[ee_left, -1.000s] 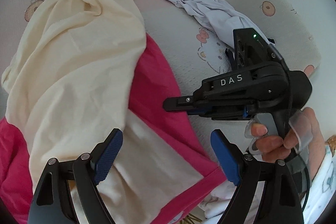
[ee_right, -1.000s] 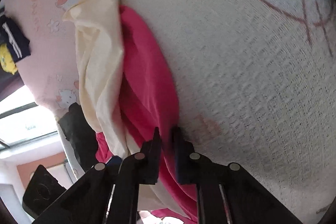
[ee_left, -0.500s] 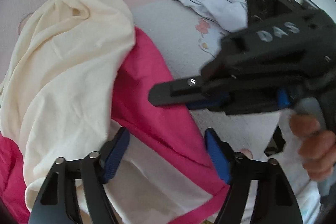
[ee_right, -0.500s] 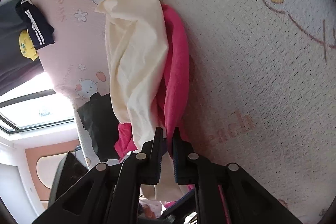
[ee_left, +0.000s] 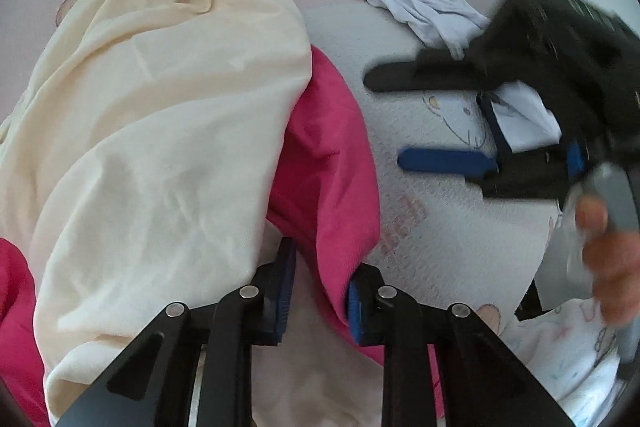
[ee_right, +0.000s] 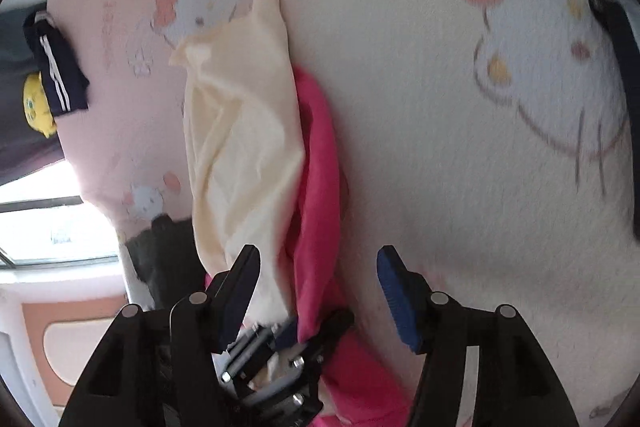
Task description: Fold clothes
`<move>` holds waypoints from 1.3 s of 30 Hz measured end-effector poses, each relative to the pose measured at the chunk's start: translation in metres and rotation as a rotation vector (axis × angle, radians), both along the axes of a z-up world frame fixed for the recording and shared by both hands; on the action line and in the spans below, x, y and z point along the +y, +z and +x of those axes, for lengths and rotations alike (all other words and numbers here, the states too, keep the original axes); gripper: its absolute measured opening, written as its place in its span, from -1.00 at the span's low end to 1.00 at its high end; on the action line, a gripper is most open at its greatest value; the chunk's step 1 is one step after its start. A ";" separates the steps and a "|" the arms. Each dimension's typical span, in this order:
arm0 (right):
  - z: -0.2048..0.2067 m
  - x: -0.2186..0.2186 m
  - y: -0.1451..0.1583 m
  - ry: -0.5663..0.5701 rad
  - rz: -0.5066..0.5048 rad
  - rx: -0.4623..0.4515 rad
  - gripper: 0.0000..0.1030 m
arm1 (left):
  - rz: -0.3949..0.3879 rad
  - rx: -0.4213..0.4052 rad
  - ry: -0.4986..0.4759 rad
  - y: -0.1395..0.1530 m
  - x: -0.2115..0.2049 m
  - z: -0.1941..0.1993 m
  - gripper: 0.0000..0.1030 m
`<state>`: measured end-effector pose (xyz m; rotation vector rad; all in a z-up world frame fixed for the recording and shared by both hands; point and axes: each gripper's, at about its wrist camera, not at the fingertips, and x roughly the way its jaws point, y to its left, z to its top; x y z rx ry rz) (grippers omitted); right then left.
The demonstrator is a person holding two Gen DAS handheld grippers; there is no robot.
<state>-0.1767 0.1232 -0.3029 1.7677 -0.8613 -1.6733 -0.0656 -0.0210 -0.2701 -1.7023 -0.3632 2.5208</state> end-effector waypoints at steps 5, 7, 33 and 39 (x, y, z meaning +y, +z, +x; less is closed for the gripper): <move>-0.021 -0.031 -0.015 0.092 0.055 0.000 0.18 | 0.012 0.002 0.014 0.000 -0.008 0.002 -0.61; -0.024 -0.039 -0.020 0.091 0.051 -0.001 0.18 | 0.022 0.007 0.028 0.001 -0.013 0.003 -0.61; 0.023 -0.137 0.011 0.598 0.603 0.659 -0.18 | 0.022 -0.021 0.053 0.003 -0.019 0.007 -0.61; 0.008 -0.125 0.011 0.473 0.556 0.545 -0.89 | 0.047 -0.014 0.056 0.003 -0.021 0.005 -0.61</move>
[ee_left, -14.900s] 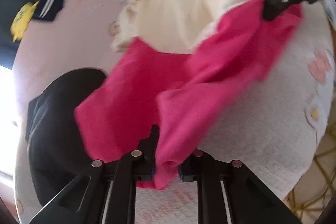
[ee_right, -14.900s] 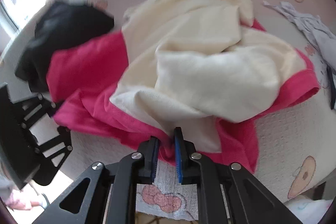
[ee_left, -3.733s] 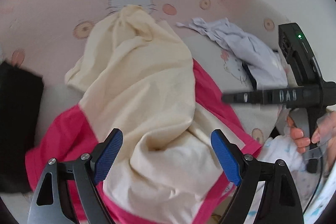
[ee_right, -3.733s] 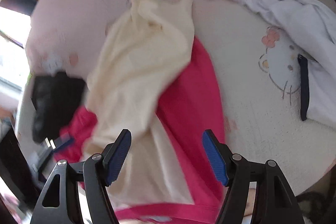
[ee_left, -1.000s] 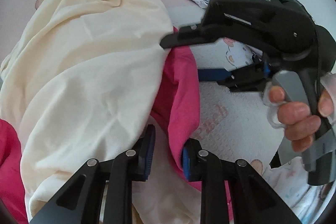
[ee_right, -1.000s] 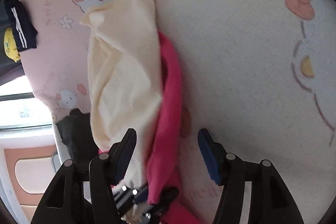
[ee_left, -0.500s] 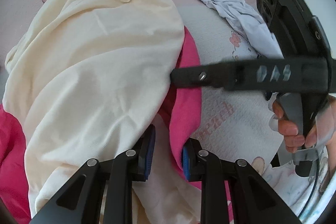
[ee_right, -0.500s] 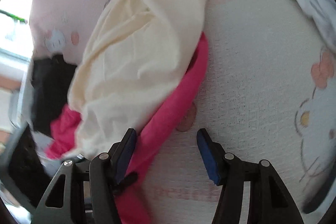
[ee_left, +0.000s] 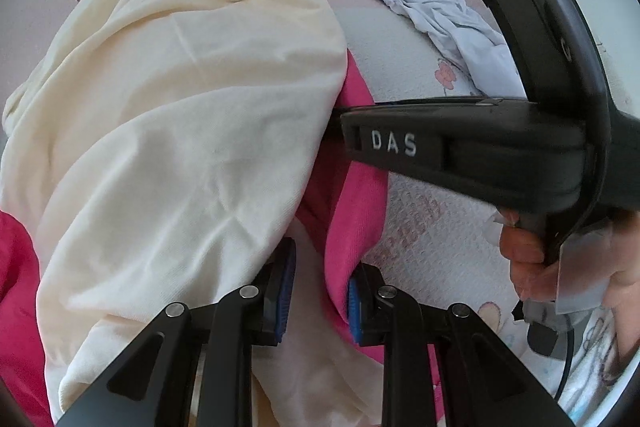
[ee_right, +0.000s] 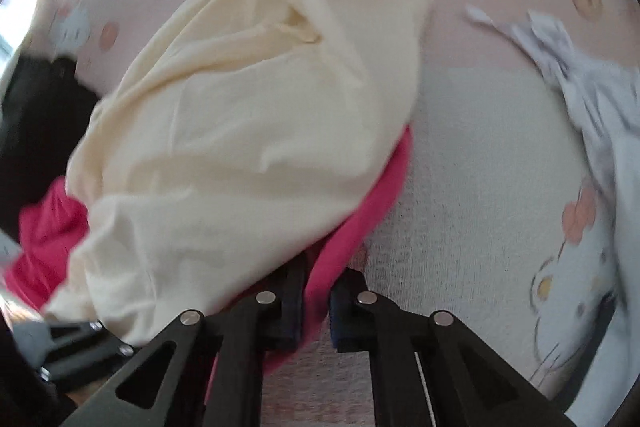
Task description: Fold clothes
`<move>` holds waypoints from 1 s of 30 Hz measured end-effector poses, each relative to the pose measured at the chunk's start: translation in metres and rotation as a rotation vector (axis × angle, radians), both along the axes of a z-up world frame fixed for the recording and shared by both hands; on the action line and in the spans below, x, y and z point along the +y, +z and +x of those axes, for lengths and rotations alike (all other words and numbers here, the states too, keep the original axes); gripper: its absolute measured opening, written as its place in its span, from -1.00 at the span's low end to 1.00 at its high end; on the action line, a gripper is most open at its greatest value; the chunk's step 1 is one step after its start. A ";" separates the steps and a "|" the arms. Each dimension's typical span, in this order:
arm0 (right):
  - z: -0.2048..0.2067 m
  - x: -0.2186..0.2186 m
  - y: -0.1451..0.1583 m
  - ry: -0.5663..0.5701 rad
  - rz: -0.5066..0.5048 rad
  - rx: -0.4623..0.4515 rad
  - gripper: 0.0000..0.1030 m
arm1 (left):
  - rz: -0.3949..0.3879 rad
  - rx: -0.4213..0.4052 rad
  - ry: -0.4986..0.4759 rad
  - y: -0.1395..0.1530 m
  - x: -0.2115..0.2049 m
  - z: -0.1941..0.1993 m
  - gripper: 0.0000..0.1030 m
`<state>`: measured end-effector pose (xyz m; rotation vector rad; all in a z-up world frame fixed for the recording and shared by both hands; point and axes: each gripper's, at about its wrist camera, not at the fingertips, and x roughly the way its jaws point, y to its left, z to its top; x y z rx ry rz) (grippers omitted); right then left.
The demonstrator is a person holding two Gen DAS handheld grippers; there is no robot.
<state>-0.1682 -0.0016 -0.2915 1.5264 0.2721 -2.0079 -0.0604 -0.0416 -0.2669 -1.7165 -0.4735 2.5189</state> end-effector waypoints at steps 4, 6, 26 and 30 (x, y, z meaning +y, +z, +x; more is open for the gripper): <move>0.002 0.007 0.008 -0.046 0.007 0.000 -0.89 | 0.016 0.012 -0.020 0.006 0.006 0.000 -0.61; 0.006 0.012 0.014 -0.062 0.038 0.024 -0.89 | 0.017 0.030 -0.044 0.012 0.011 0.001 -0.61; -0.005 0.069 -0.030 -0.445 -0.510 -0.506 -0.10 | -0.132 -0.051 -0.134 0.014 0.043 -0.022 -0.59; -0.009 0.062 -0.055 -0.487 -0.626 -0.623 -0.10 | -0.115 -0.087 -0.110 0.007 0.040 -0.033 -0.59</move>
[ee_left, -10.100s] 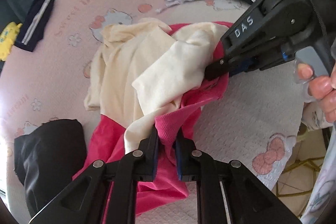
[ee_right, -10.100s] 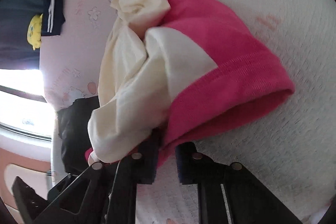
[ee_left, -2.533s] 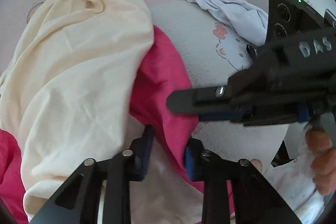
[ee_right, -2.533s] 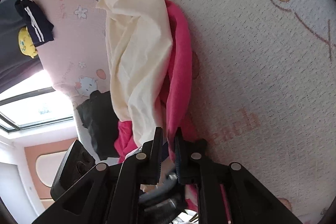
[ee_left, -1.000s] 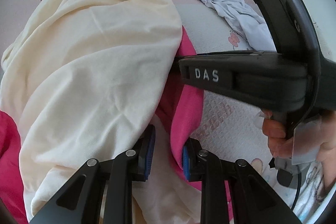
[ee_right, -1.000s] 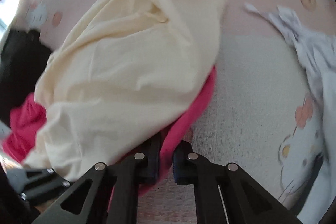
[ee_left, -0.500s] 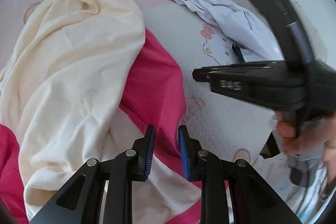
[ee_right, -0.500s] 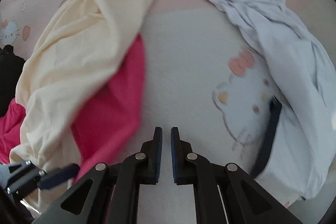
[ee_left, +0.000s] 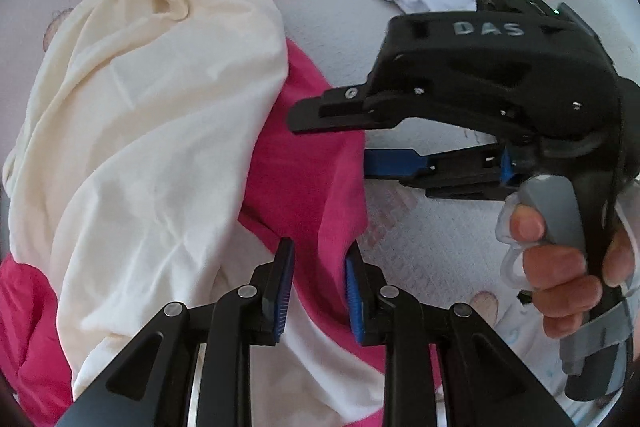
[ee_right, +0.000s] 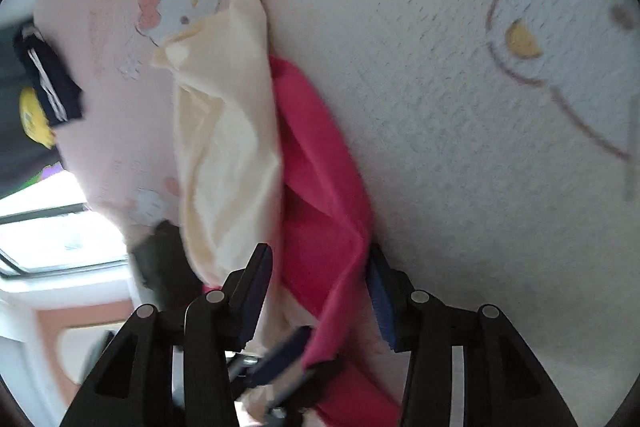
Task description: Fold clothes
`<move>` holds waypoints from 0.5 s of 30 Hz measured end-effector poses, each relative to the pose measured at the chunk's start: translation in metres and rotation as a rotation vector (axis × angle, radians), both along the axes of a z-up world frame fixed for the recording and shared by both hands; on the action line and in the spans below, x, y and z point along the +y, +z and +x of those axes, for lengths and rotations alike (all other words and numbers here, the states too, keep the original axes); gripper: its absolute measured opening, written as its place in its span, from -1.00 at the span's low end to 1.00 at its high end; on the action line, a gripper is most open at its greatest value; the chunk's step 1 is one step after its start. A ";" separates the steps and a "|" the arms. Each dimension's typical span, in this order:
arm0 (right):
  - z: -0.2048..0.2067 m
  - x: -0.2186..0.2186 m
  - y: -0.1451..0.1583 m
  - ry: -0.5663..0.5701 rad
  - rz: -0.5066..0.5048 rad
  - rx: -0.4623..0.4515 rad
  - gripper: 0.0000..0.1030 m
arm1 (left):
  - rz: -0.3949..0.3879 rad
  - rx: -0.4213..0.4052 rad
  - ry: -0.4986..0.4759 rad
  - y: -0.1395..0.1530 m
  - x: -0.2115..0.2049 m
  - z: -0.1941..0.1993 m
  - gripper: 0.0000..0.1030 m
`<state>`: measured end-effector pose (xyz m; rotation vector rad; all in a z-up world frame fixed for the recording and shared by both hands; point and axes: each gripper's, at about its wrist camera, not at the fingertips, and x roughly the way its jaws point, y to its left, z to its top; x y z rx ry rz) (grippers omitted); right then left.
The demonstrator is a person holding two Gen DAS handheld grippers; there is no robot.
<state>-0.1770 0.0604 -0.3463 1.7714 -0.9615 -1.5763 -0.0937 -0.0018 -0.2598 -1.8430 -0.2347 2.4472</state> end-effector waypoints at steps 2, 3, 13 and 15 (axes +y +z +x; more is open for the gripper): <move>-0.003 0.000 -0.004 0.007 -0.009 0.004 -0.10 | 0.013 -0.011 0.021 -0.002 -0.002 -0.006 -0.58; -0.005 0.001 -0.006 0.007 -0.017 0.004 -0.10 | 0.019 -0.009 0.038 -0.001 -0.002 -0.009 -0.58; -0.026 0.024 -0.037 -0.039 0.012 -0.100 -0.93 | -0.123 0.031 -0.031 -0.003 0.022 -0.022 0.10; -0.028 0.025 -0.039 -0.036 0.005 -0.098 -0.93 | -0.124 0.033 -0.028 -0.007 0.020 -0.025 0.10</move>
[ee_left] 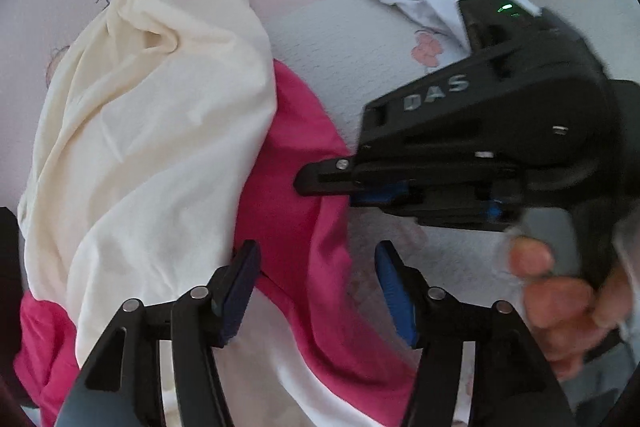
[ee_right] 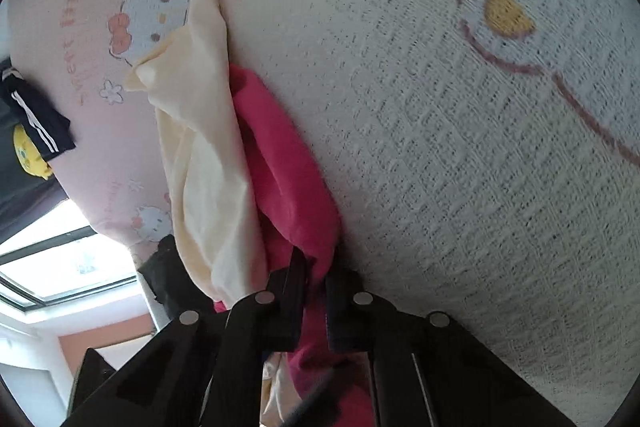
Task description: Fold clothes
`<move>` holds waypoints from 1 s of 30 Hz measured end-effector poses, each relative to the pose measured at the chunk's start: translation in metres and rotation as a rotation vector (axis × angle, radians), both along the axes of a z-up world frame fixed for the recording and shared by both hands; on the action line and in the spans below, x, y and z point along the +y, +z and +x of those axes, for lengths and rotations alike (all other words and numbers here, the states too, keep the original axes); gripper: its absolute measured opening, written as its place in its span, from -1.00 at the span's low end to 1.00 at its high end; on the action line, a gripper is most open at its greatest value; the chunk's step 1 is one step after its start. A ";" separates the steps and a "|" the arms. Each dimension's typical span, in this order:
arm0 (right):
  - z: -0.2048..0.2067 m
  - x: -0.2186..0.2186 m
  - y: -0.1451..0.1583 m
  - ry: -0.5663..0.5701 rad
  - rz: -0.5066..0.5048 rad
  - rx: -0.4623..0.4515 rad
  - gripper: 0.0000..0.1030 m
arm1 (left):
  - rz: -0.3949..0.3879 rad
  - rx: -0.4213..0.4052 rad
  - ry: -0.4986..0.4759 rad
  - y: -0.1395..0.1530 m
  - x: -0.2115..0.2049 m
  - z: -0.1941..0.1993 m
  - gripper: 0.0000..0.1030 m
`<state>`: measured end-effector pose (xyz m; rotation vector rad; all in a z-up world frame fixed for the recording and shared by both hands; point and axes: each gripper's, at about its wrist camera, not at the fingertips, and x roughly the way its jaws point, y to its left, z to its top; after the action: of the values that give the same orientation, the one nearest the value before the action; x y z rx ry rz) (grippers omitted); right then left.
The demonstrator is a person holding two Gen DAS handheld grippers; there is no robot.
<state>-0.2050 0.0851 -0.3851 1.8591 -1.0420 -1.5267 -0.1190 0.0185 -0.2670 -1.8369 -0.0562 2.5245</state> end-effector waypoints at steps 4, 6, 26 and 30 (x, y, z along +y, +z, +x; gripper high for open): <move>-0.005 0.007 0.002 -0.024 -0.065 -0.012 -0.87 | 0.003 0.073 -0.002 0.000 -0.006 -0.002 0.09; -0.008 0.016 0.006 -0.048 -0.124 -0.018 -0.87 | -0.040 0.084 -0.008 -0.002 -0.009 -0.001 -0.17; -0.026 -0.020 0.002 0.036 -0.032 0.118 -0.45 | 0.188 0.080 0.074 -0.011 -0.041 0.004 -0.61; -0.023 -0.016 -0.005 -0.007 -0.125 0.083 -0.67 | 0.216 0.087 0.076 -0.008 -0.043 0.005 -0.61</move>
<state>-0.2279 0.0688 -0.3900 1.6952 -1.0806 -1.4943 -0.1138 -0.0240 -0.2751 -1.6734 -0.3877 2.5276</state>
